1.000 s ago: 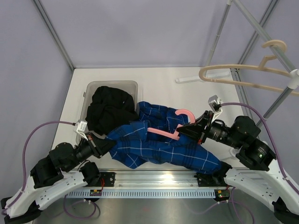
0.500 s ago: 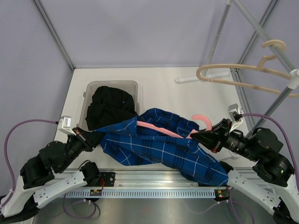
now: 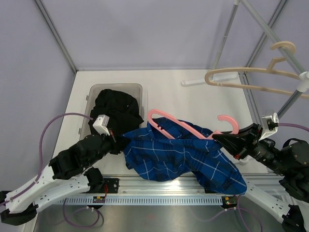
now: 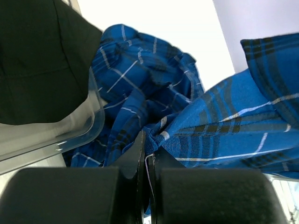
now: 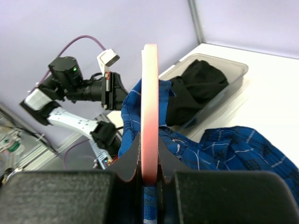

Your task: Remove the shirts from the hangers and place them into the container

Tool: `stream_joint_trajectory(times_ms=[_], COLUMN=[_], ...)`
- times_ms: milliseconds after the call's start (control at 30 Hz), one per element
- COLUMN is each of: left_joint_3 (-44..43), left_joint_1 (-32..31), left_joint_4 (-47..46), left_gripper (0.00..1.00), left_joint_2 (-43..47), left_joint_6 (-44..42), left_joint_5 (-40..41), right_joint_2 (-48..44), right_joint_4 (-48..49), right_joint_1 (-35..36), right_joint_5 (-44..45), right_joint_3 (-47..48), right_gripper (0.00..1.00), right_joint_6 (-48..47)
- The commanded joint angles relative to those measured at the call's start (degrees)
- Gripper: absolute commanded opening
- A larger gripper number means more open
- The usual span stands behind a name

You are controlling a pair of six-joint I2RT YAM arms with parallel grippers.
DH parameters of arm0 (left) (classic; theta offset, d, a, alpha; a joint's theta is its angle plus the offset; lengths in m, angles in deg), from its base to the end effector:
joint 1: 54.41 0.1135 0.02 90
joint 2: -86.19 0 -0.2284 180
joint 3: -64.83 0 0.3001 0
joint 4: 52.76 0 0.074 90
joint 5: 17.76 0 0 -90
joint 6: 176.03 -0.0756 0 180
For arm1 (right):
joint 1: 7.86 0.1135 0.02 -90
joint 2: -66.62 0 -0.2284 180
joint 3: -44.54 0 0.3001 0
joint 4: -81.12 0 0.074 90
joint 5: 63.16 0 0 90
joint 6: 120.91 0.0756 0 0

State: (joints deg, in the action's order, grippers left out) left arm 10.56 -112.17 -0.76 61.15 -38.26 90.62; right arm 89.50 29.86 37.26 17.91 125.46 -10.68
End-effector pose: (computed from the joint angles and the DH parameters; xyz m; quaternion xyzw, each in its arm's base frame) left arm 0.1318 -0.1643 0.3003 -0.0165 0.8267 -0.3546 0.4366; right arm 0.0736 0.0905 0.4745 -0.1995 0.6339 0.4459 0.5995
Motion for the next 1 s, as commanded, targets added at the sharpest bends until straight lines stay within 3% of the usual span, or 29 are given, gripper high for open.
stream_joint_trajectory(times_ms=[0,233,333,367,433,500,533,567,667,967], left_joint_3=[1.6,5.2,7.4,8.1,8.5,7.0,5.9,3.8,-2.2,-16.8], left_joint_1=[1.2,1.2,1.2,1.2,1.1,1.1,1.1,1.1,1.1,1.1], left_joint_4=[-0.4,-8.7,-18.1,-20.8,-25.1,-24.1,-23.1,-21.7,-18.6,-5.6], left_gripper=[0.00,0.00,0.00,0.00,0.02,0.09,0.26,0.36,0.51,0.59], left_joint_2=[-3.1,-5.1,-6.1,-6.4,-7.2,-7.5,-7.2,-6.7,-5.9,-6.2], left_joint_6=[-2.9,-4.9,-9.4,-10.4,-10.9,-12.5,-13.1,-14.5,-18.4,-26.6], left_joint_5=[3.0,-4.4,-16.5,-24.3,-29.0,-30.1,-29.5,-29.4,-29.4,-25.4], right_joint_2=[0.5,1.9,5.2,6.8,8.1,9.5,9.4,9.3,7.5,3.6], right_joint_4=[5.7,9.7,10.6,11.1,12.4,12.5,12.6,12.4,10.5,6.0], right_joint_1=[0.1,0.1,0.2,0.1,0.1,0.1,0.1,0.1,0.1,0.1], right_joint_5=[6.5,8.2,5.9,4.7,2.7,0.8,0.1,-0.5,-2.1,-12.3], right_joint_3=[3.2,1.7,2.9,3.1,3.0,2.5,1.9,1.4,-0.6,-3.8], right_gripper=[0.00,0.00,0.00,0.00,0.00,0.00,0.00,0.00,0.00,0.00], right_joint_6=[-2.4,-4.1,-5.7,-5.9,-5.3,-4.5,-4.1,-3.6,-2.0,2.0])
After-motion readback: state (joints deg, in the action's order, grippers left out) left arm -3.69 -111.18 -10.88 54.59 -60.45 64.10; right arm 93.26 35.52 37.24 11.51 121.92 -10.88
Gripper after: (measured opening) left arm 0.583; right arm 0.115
